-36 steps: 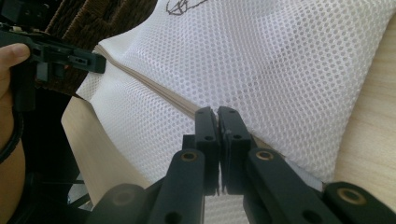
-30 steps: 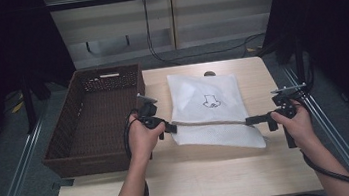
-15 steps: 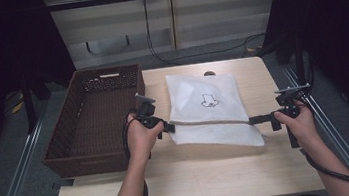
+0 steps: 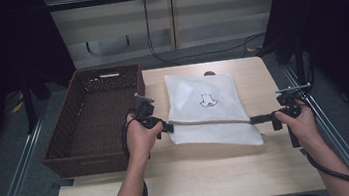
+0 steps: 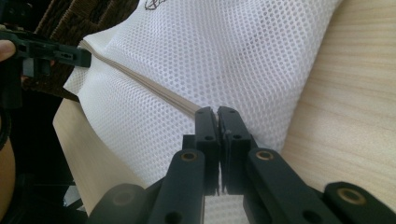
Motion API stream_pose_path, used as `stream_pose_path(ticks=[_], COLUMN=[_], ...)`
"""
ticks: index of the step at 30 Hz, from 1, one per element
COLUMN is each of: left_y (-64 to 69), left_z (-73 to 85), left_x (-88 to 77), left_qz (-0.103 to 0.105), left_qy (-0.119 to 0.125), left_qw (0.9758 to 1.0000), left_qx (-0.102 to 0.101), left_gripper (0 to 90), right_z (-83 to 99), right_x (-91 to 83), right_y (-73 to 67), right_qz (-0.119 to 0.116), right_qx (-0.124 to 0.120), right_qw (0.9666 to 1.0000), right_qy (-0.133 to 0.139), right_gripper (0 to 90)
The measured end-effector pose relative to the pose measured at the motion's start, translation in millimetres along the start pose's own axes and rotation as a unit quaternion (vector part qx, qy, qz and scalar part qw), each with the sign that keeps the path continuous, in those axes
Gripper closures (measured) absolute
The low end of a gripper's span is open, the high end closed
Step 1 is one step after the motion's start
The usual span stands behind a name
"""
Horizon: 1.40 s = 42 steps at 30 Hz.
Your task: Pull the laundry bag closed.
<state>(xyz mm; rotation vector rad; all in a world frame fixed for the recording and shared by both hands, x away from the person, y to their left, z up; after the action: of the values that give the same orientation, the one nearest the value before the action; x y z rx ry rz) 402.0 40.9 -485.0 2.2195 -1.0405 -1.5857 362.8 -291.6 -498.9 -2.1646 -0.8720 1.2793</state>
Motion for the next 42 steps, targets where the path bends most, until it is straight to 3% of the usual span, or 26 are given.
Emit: stream_pose_path(ticks=[19,23,42], left_y=[-2.3,-4.0,-5.5], left_z=[1.0,1.2,1.8], left_x=[-0.7,-0.4,-1.3], left_qz=[-0.002,-0.011,-0.007], left_qy=[0.0,0.004,0.001], left_qw=[1.0,0.9999,0.9999], left_qx=[-0.005,-0.006,-0.01], left_gripper=[85.5,85.5,85.5], right_z=[-1.6,-1.9,-1.8], right_x=[-0.7,-0.3,-1.1], right_y=[0.7,0.2,2.6], right_qz=[-0.004,-0.004,-0.004], right_qx=[-0.002,-0.001,0.002], right_qw=[1.0,1.0,1.0], right_qy=[0.0,-0.001,-0.002], right_gripper=[88.0,88.0,88.0])
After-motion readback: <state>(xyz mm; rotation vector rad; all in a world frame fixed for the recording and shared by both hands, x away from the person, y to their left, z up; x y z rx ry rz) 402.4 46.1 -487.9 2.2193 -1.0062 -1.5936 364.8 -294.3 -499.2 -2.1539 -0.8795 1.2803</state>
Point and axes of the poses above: each handheld gripper's, and its own axes: x roughly forward along the jaws, z roughly out of its underside, y roughly to its right, the point moved 8 cm from there along x, roughly forward along the jaws, and after that the axes turned 5 degrees about x, right-handed, at the moved point
